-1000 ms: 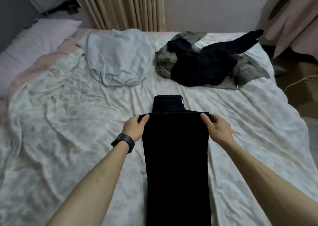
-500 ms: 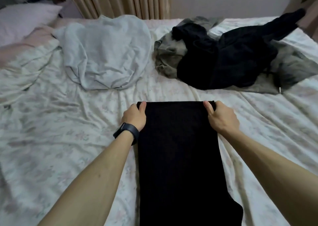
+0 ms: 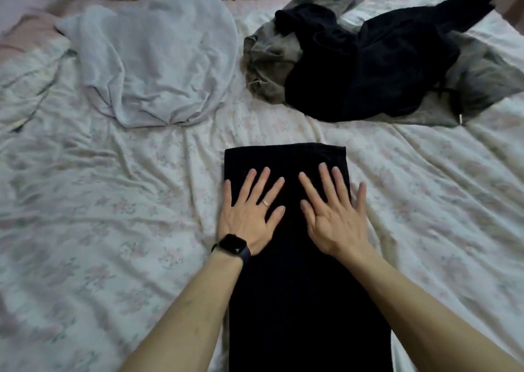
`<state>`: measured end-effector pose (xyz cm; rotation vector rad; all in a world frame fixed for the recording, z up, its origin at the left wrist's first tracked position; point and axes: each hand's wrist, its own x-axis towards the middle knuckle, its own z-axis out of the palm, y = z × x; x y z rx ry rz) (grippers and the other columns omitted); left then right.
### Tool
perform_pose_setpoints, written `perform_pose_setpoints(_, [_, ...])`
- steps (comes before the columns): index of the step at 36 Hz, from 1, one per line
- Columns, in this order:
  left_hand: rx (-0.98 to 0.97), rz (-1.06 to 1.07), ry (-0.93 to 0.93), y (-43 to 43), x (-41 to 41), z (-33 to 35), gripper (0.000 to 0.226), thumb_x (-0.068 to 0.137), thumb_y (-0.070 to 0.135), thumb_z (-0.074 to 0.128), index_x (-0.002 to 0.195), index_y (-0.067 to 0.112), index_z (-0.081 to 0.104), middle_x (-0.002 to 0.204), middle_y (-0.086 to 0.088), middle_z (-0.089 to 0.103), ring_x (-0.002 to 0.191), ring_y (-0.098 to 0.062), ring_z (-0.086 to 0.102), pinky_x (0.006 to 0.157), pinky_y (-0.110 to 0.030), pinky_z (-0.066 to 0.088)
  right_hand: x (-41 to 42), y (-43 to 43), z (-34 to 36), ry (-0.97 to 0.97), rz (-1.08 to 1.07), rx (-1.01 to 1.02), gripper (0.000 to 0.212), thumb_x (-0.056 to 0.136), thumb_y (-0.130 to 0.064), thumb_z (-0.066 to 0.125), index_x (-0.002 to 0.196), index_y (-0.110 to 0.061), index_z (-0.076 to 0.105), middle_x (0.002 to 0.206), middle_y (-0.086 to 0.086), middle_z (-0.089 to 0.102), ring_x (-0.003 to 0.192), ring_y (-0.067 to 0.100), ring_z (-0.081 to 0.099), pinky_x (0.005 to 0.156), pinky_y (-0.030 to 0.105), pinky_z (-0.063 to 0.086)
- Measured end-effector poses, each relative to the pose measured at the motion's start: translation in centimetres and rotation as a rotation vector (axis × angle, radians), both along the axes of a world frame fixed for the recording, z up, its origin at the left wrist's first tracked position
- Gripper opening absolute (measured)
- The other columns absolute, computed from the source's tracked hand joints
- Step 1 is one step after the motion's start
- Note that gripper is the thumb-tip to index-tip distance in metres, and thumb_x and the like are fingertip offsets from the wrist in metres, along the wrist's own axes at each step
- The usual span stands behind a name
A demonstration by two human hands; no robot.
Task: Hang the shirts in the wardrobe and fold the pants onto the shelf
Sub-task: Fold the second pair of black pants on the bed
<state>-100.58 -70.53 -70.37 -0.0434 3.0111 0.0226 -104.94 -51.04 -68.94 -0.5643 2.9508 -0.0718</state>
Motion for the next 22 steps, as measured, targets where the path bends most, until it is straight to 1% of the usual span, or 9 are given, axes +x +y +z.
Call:
perform_pose_setpoints(2, [-0.020,0.090,-0.004,-0.3,-0.1,0.4,0.059,0.101,0.059,0.005,0.154,0.045,-0.016,0.163,0.013,-0.025,0.150,-0.018,-0.025,0.116,-0.050,-0.024,-0.9,0.6,0.7,-0.075,-0.140,0.052,0.057,0.105,-0.054,0.005,0.157,-0.043,-0.015,0.167,-0.003,-0.023,0.150,0.020,-0.030,0.119,0.060,-0.017])
perform_pose_setpoints(5, [-0.008,0.205,-0.019,1.0,2.1,1.7,0.062,0.102,0.052,0.010,0.158,0.036,-0.011,0.164,0.006,-0.023,0.152,-0.021,-0.020,0.118,-0.051,-0.019,0.7,0.5,2.4,-0.089,-0.252,0.035,0.058,0.106,-0.048,0.008,0.160,-0.034,-0.009,0.166,0.006,-0.024,0.150,0.023,-0.032,0.119,0.062,-0.015])
perform_pose_setpoints(7, [0.061,0.170,-0.004,3.3,5.5,2.8,0.063,0.103,0.049,0.019,0.159,0.032,-0.004,0.167,0.002,-0.015,0.154,-0.020,-0.016,0.120,-0.052,-0.012,4.1,0.2,3.4,-0.018,-0.178,-0.031,0.059,0.107,-0.044,0.018,0.162,-0.031,-0.002,0.168,0.006,-0.018,0.152,0.022,-0.025,0.121,0.061,-0.012])
perform_pose_setpoints(10, [0.175,0.079,-0.040,6.9,12.0,3.4,0.064,0.099,0.047,0.031,0.159,0.031,0.017,0.169,0.002,0.004,0.155,-0.018,0.000,0.122,-0.053,0.000,11.0,1.3,3.0,0.021,0.020,-0.076,0.061,0.106,-0.044,0.029,0.162,-0.029,0.013,0.170,0.004,-0.002,0.157,0.021,-0.007,0.123,0.058,-0.001])
perform_pose_setpoints(13, [0.201,0.096,-0.143,7.2,18.7,3.3,0.061,0.100,0.048,0.031,0.158,0.031,0.026,0.167,0.004,0.014,0.153,-0.018,0.016,0.118,-0.053,0.009,17.3,4.9,1.6,-0.075,-0.045,-0.027,0.060,0.104,-0.047,0.030,0.160,-0.028,0.023,0.170,0.001,0.007,0.157,0.020,0.006,0.122,0.060,0.010])
perform_pose_setpoints(16, [0.183,0.139,-0.228,5.6,23.3,4.3,0.059,0.102,0.046,0.018,0.159,0.029,0.019,0.166,0.005,0.011,0.152,-0.021,0.020,0.119,-0.050,0.010,21.6,8.2,2.1,-0.162,-0.190,0.016,0.061,0.103,-0.050,0.022,0.160,-0.031,0.018,0.170,-0.001,0.008,0.156,0.019,0.005,0.122,0.060,0.002])
perform_pose_setpoints(19, [0.131,0.155,-0.305,5.4,25.5,4.9,0.061,0.099,0.048,-0.006,0.155,0.029,-0.017,0.163,0.006,-0.023,0.155,-0.019,-0.007,0.124,-0.045,-0.008,24.3,9.8,3.4,-0.218,-0.275,0.060,0.062,0.103,-0.048,0.015,0.161,-0.026,0.010,0.169,0.005,0.005,0.156,0.023,0.002,0.122,0.058,-0.005])
perform_pose_setpoints(20, [0.122,0.182,-0.323,5.6,26.2,5.4,0.061,0.100,0.048,-0.004,0.154,0.026,-0.021,0.163,0.005,-0.024,0.155,-0.018,-0.007,0.123,-0.042,-0.007,25.2,10.0,4.2,-0.249,-0.324,0.072,0.065,0.103,-0.049,0.014,0.162,-0.022,0.010,0.169,0.007,0.007,0.157,0.024,0.003,0.123,0.055,-0.004])
perform_pose_setpoints(22, [0.146,0.287,-0.334,6.4,27.2,6.5,0.066,0.105,0.047,0.016,0.159,0.020,-0.010,0.168,0.000,-0.002,0.154,-0.020,0.011,0.123,-0.038,0.010,26.4,10.1,5.5,-0.302,-0.449,0.052,0.067,0.105,-0.050,0.018,0.162,-0.015,0.016,0.167,0.009,0.018,0.155,0.027,0.013,0.124,0.049,0.008])
